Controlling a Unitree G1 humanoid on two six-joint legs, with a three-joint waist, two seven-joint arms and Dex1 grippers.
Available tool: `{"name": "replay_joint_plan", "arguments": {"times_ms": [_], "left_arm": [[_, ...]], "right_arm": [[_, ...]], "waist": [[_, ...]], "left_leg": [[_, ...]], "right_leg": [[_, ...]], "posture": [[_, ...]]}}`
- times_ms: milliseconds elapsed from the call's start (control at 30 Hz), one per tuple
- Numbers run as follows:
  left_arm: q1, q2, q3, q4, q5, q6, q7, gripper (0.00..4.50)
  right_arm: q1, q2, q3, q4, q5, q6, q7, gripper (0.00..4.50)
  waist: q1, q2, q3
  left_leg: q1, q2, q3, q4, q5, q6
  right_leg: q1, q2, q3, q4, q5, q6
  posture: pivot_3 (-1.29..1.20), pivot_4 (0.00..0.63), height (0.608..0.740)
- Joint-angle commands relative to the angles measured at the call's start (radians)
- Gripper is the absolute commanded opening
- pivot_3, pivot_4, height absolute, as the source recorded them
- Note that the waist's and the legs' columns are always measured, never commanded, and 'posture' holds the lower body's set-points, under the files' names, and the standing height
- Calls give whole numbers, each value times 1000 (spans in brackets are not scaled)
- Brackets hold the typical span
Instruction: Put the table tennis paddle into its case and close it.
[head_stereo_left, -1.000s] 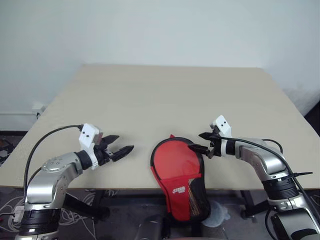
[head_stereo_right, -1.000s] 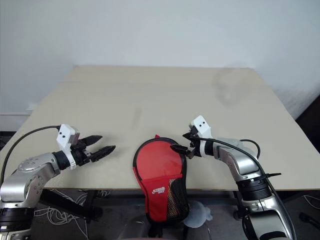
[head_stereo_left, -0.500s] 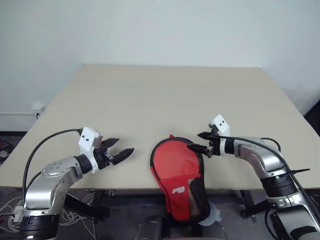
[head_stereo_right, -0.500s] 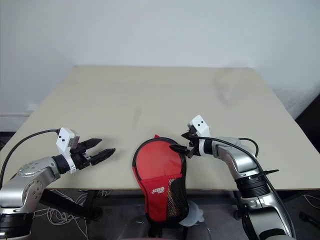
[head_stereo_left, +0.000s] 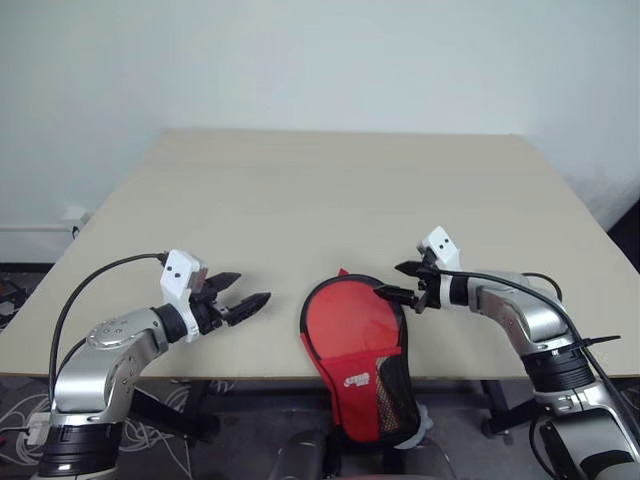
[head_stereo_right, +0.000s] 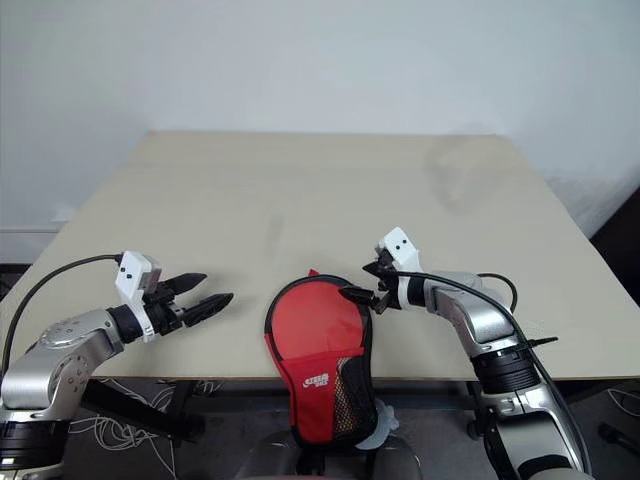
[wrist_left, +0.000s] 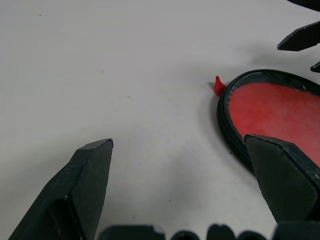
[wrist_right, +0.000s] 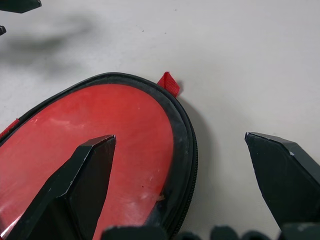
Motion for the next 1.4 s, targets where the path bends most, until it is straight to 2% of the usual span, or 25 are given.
{"name": "replay_joint_plan", "arguments": {"times_ms": [33,1400], "left_arm": [[-24,2,1,2,3,-25,-11,4457],[-9,-16,-12,6,11,-37,-5,4457]], "right_arm": [[-14,-8,-19,-34,3,-8,-1,4500],[-40,-14,-12,-7,-11,-11,14,4500]], "waist": [[0,0,0],[0,-1,-1]], "left_leg": [[0,0,0,0,0,0],[0,1,9,0,0,0]], "right_leg": [[0,0,0,0,0,0],[-5,0,8,3,1,-1]], "posture": [[0,0,706],[0,0,706]]}}
